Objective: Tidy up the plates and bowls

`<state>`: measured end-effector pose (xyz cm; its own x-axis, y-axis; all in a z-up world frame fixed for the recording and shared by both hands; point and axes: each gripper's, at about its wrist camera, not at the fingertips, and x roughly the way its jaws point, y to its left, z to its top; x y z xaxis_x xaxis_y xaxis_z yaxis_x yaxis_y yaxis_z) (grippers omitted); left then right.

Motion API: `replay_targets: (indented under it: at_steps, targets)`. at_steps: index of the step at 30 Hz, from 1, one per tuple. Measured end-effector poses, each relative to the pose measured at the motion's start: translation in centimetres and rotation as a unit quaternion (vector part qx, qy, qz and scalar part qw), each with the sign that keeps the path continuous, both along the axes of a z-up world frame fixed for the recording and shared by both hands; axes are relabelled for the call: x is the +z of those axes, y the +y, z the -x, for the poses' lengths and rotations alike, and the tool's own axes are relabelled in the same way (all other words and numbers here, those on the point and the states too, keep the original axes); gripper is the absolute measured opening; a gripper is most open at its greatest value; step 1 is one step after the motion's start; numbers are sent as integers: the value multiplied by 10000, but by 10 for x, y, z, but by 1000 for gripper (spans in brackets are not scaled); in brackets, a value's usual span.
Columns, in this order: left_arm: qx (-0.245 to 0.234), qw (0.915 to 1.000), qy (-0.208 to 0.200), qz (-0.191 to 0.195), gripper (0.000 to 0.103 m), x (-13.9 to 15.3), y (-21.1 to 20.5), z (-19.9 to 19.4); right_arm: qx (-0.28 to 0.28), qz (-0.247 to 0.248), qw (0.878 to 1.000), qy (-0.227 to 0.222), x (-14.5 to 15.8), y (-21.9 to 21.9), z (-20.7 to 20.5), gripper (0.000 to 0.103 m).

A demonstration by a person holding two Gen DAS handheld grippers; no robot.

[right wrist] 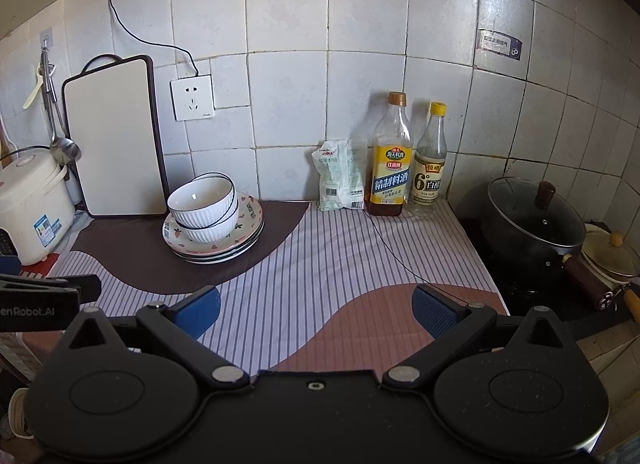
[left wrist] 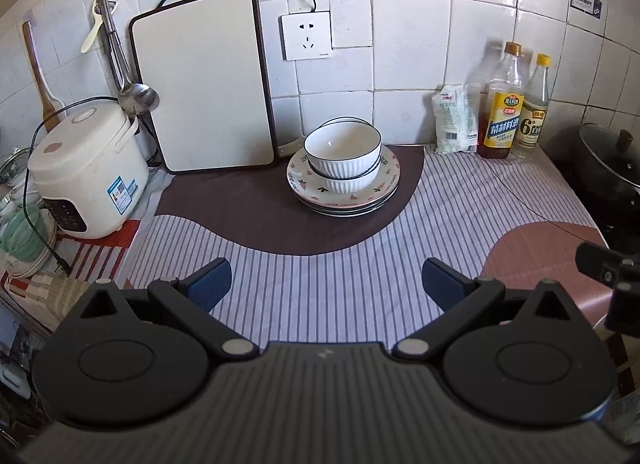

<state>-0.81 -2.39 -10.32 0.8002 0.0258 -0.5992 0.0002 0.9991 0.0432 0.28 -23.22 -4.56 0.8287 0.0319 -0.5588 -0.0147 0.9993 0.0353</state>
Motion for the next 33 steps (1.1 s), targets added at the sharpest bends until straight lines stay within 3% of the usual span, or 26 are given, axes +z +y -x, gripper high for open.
replay_targets:
  at_steps: [16, 33]
  targets:
    - [-108, 9995, 206, 221, 103, -2, 8, -6, 74, 6, 9999, 122, -4, 3, 1, 103]
    - [29, 9999, -40, 159, 103, 2, 12, -1, 51, 26, 9999, 90, -2, 4, 4, 103]
